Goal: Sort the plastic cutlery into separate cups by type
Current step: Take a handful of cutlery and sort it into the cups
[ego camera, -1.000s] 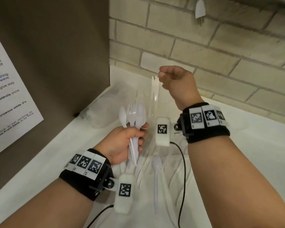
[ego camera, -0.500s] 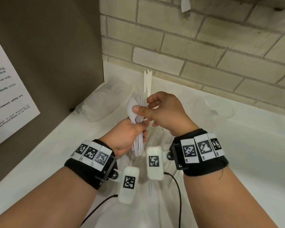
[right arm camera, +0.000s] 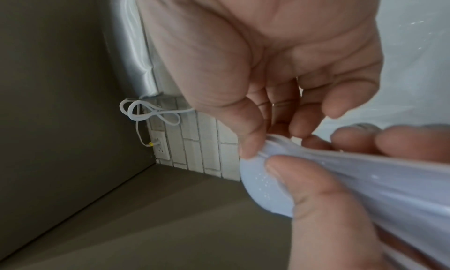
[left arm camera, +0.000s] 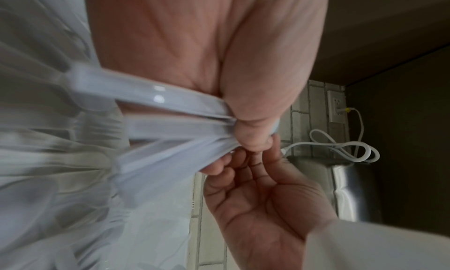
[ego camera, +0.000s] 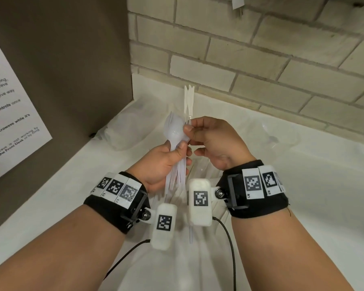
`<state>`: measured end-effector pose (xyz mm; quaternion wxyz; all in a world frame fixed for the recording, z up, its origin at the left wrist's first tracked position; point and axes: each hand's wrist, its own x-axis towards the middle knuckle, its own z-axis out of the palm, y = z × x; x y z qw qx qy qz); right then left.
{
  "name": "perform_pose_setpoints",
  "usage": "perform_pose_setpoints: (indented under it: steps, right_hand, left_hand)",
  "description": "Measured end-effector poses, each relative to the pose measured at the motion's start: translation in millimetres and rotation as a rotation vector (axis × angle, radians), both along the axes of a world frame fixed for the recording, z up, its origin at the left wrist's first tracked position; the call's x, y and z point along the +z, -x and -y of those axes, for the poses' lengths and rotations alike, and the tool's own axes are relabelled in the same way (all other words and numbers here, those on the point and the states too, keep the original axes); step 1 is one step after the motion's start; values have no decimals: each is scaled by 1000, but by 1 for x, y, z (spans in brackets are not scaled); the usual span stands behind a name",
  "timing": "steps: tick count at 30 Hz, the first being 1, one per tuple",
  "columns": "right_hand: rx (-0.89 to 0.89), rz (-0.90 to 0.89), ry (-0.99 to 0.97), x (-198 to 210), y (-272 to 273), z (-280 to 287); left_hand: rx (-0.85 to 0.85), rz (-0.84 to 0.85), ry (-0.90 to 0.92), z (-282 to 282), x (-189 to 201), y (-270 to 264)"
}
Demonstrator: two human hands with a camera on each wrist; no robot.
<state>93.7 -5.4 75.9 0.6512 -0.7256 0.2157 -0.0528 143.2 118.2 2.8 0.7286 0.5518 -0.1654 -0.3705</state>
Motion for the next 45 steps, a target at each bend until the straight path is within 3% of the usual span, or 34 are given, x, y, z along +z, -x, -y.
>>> perform_pose_setpoints:
  steps: [7,15,17,22,25,28,32,41,45]
  right_hand:
    - [-173,153,-228,1,-3,-1]
    - [-338,375,-405,8,-3,0]
    - [-335,393,-354,11,-3,1]
    - [-274,288,-79,11,-4,-1]
    - [-194,168,79,9,-1,-2]
    - [-116,117,281,1,-1,0]
    - [-113,125,316,-7,-3,5]
    - [-112,123,503,-6,-7,-3]
    - [-125,117,455,-5,-6,-1]
  left_hand:
    - [2,-161,79,1,0,1]
    - [50,-97,35,1,5,3]
    - [71,-31,-25,3,6,5]
    - [92,433,-372,5,5,4]
    - [121,609,-524,6,6,-1]
    - [105,612,-507,7,10,-1]
    - [102,471,-394,5,17,6]
    - [74,655,-581,11,12,4]
    - [94,668,-602,9,12,2]
